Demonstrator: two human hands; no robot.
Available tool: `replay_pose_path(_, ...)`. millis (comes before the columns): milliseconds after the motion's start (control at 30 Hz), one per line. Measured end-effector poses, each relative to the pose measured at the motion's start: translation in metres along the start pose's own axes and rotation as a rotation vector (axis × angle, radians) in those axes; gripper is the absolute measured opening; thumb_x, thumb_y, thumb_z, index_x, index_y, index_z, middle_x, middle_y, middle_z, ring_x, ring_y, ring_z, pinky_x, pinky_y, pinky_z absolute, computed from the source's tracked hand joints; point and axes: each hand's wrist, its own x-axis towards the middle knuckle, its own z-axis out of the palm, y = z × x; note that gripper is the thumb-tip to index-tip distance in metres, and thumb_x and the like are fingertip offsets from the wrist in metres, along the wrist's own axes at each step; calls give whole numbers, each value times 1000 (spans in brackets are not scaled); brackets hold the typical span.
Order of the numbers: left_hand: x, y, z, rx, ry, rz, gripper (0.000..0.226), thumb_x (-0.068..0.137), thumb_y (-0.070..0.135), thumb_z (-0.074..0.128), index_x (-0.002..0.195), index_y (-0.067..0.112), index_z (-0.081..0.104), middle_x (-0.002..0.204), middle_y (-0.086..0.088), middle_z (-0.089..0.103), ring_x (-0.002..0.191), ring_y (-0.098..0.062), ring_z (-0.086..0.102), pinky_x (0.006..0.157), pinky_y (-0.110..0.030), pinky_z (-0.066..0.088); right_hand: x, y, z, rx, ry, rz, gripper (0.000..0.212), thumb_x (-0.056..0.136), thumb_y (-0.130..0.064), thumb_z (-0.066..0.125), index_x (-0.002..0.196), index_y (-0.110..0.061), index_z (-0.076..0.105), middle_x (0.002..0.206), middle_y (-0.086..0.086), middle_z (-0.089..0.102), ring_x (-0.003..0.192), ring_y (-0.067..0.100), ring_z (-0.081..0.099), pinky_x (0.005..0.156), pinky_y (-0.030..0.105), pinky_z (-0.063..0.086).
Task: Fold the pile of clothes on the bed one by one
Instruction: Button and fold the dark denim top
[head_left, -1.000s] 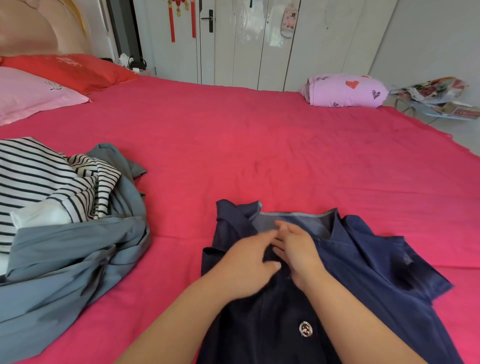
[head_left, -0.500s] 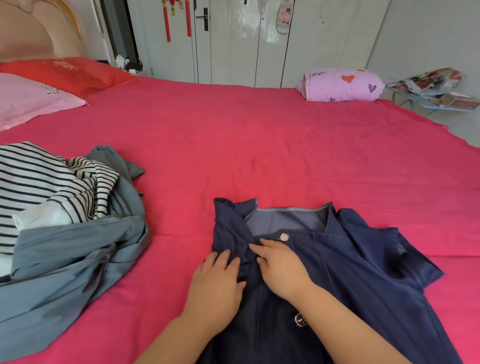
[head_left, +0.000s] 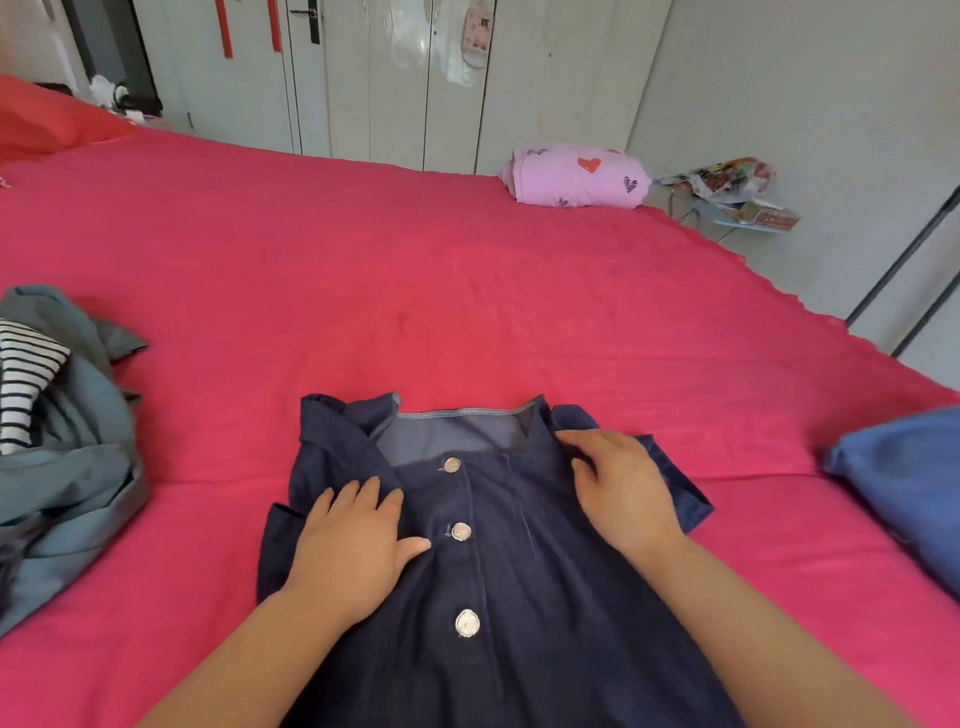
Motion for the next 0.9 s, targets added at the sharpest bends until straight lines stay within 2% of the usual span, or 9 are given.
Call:
replay_pose_path(67, 4, 1, -2, 13, 116, 47, 63, 65, 49, 78, 112, 9, 67, 114, -15, 65, 104, -31, 63, 90, -50, 49, 2, 35, -17, -89, 80, 133, 37, 83, -9, 53, 118, -10, 63, 114, 15, 65, 107, 34, 58, 94, 39, 42)
replay_pose_path(133, 7, 1, 1, 26, 242, 51, 61, 44, 40, 90, 92, 7, 74, 92, -14, 71, 82, -32, 69, 73, -49, 55, 3, 65, -28, -159, 16, 364, 41, 85, -21, 59, 123, -6, 57, 119, 20, 61, 111, 37, 54, 95, 42, 43)
replay_pose_path(300, 5, -8, -3, 19, 301, -32, 63, 44, 33, 91, 96, 4, 71, 96, -17, 69, 85, -37, 67, 76, -52, 52, 3, 80, -40, 23, -179, 769, 66, 86, -47, 59, 117, 11, 52, 123, 27, 56, 117, 36, 52, 85, 35, 40)
replay_pose_path(433, 1, -21, 0, 52, 281, -100, 69, 43, 34, 91, 100, 2, 69, 92, -18, 68, 81, -39, 65, 75, -55, 50, 12, 85, -31, 371, -128, 854, 27, 77, -23, 74, 73, -3, 57, 90, 21, 61, 83, 31, 58, 70, 37, 43)
replay_pose_path(500, -1, -26, 1, 37, 258, -118, 71, 42, 35, 91, 101, 1, 69, 88, -16, 69, 78, -38, 65, 74, -54, 51, 16, 86, -24, 487, -96, 861, 18, 75, -5, 69, 64, -4, 55, 79, 18, 58, 73, 26, 53, 65, 35, 41)
replay_pose_path(633, -3, -26, -3, -4, 241, -110, 69, 44, 33, 91, 100, 2, 69, 83, -12, 69, 73, -36, 66, 70, -51, 53, 20, 60, -33, 455, 97, 657, 30, 80, -5, 56, 52, -10, 48, 52, 7, 42, 59, 21, 40, 56, 34, 30)
replay_pose_path(767, -1, -16, -8, -29, 323, -78, 53, 60, 37, 79, 99, 3, 69, 90, -11, 70, 81, -34, 67, 76, -53, 51, -3, 12, -38, 326, 200, 170, 20, 84, -6, 52, 71, -11, 67, 56, -4, 52, 64, 11, 48, 58, 27, 33)
replay_pose_path(833, -1, -9, -9, -62, 347, -46, 51, 71, 45, 53, 100, 5, 69, 93, -8, 70, 86, -32, 67, 80, -52, 50, -24, -8, -26, 245, 81, -126, 26, 83, -15, 47, 91, -14, 72, 67, -6, 52, 72, 8, 46, 64, 21, 32)
replay_pose_path(900, 0, -3, -9, -112, 340, -13, 56, 74, 45, 39, 101, 7, 69, 94, -5, 70, 88, -29, 67, 81, -51, 50, -43, -15, -11, 132, -234, -283, 45, 79, -36, 35, 107, -25, 68, 79, -2, 56, 82, 12, 50, 75, 22, 37)
